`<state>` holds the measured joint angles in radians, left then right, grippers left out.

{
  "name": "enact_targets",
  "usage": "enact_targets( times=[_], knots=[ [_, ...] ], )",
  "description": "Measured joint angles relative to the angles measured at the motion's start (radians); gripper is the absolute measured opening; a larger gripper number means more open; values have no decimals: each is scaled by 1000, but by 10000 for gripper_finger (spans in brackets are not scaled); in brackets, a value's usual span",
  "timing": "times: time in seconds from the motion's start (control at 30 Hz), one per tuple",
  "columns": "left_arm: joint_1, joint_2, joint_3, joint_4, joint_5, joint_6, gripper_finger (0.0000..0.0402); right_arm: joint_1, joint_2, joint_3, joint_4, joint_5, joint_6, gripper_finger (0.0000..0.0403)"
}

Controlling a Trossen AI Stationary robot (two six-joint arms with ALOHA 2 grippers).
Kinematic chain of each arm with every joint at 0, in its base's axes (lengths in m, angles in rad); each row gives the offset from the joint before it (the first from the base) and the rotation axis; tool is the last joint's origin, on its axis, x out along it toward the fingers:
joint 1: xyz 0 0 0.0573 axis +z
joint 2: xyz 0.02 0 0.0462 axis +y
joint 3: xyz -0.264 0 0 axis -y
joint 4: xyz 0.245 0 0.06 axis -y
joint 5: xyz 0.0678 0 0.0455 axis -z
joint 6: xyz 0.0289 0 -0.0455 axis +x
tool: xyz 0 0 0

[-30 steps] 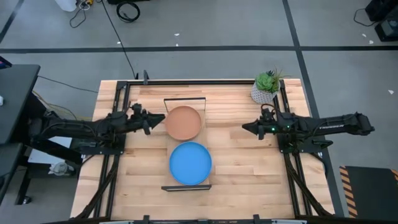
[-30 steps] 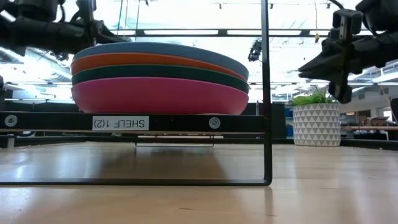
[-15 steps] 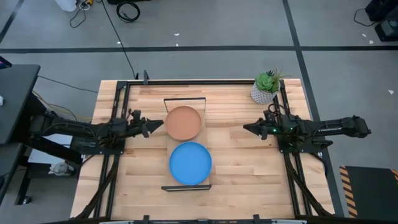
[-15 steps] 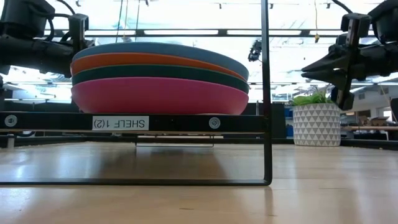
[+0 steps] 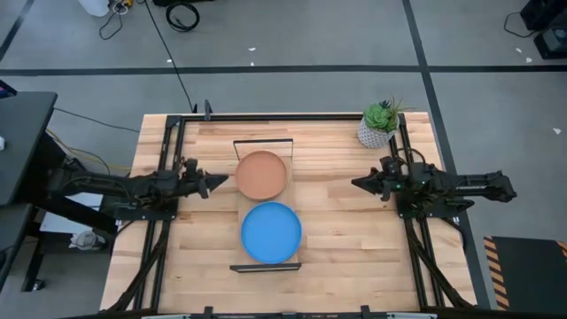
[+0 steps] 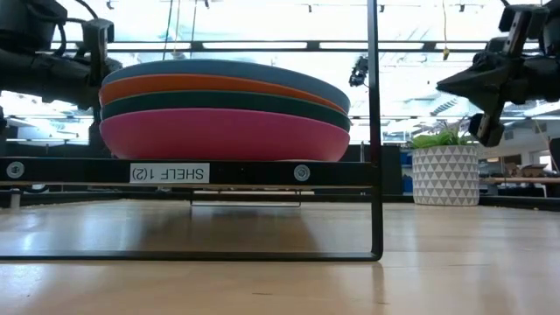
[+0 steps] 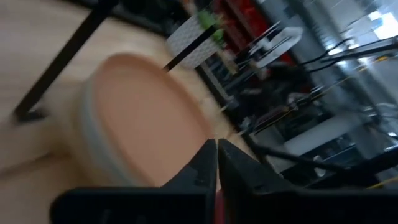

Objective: Place and stack plates onto a shelf
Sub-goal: Return to Home Position

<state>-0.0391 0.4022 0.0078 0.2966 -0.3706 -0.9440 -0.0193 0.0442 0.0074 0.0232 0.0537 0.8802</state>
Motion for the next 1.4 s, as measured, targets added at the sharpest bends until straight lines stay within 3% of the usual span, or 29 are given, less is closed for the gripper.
enact_targets(
  times=[0.1, 0.33, 0.57, 0.7, 0.87, 0.97, 1.07, 1.4],
  knots=[
    [0, -64, 0, -112, 0, -37, 7, -1, -41, 0, -1, 0, -17, 14],
    [0, -158, 0, -208, -9, -61, 11, -1, -43, 2, 38, -14, -17, 11],
    [0, -153, 0, -219, -4, -61, 12, -1, -43, 2, 55, 0, -64, 19],
    [0, -154, 0, -225, 34, 188, 12, -1, -42, 2, 27, -11, -264, 19],
    [0, -154, 0, -219, 51, 776, 13, -2, -26, 1, 6, -11, -879, 20],
    [0, -154, -1, -193, 53, 974, 13, -2, -26, 1, 4, -11, -1078, 20],
    [0, -154, -1, -181, 53, 1059, 13, -2, -26, 1, 4, -11, -1123, 20],
    [0, -154, -1, -173, 53, 1054, 13, -2, -27, 1, 5, -11, -1112, 20]
  ],
)
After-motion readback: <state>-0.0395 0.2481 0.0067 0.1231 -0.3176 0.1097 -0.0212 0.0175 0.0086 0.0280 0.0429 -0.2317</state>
